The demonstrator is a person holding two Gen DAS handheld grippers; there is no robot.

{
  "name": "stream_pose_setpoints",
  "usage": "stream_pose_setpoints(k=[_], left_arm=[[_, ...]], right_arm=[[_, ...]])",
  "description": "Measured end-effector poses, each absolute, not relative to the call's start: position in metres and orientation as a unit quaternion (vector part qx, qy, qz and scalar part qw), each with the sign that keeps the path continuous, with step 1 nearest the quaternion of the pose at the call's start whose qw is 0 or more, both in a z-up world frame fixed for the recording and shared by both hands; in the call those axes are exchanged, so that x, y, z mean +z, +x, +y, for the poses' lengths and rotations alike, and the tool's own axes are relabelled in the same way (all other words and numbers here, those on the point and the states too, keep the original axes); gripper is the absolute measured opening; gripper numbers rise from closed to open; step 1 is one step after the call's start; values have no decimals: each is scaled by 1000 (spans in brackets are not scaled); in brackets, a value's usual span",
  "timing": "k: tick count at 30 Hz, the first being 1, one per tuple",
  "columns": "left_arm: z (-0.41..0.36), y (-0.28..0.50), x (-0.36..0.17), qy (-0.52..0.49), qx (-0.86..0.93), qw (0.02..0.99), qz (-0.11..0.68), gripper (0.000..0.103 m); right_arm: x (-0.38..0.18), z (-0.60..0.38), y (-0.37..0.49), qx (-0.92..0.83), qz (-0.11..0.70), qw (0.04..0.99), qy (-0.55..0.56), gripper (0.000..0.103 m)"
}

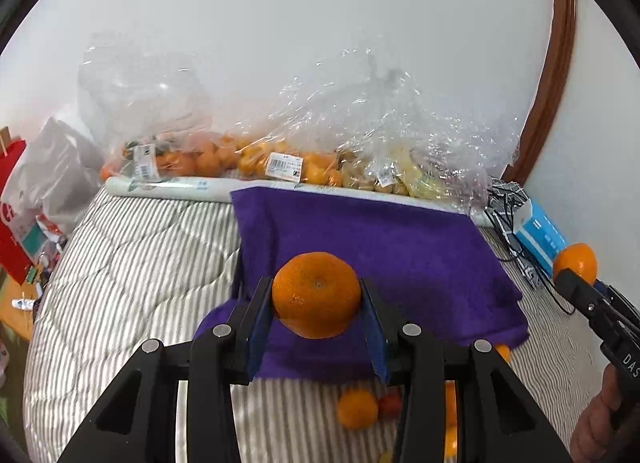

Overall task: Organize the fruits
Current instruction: 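Lift the large orange with the right gripper and carry it over the purple towel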

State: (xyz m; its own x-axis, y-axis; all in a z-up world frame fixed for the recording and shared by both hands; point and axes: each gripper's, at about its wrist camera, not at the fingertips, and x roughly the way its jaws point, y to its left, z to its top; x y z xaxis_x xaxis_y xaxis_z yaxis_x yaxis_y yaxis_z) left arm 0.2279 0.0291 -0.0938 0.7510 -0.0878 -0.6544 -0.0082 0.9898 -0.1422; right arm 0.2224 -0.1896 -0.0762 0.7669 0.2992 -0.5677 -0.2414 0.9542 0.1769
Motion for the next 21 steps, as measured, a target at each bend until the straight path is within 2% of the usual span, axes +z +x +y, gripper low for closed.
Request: stream_pose_setpoints(k=[10,21], left_arm=[[19,271,-106,-64,-25,934,350,40],[28,283,-139,-69,-24,928,365,40]], right_arm=[[-96,-191,280,150,314,936,56,43],[-139,-200,300,144,354,921,74,43]])
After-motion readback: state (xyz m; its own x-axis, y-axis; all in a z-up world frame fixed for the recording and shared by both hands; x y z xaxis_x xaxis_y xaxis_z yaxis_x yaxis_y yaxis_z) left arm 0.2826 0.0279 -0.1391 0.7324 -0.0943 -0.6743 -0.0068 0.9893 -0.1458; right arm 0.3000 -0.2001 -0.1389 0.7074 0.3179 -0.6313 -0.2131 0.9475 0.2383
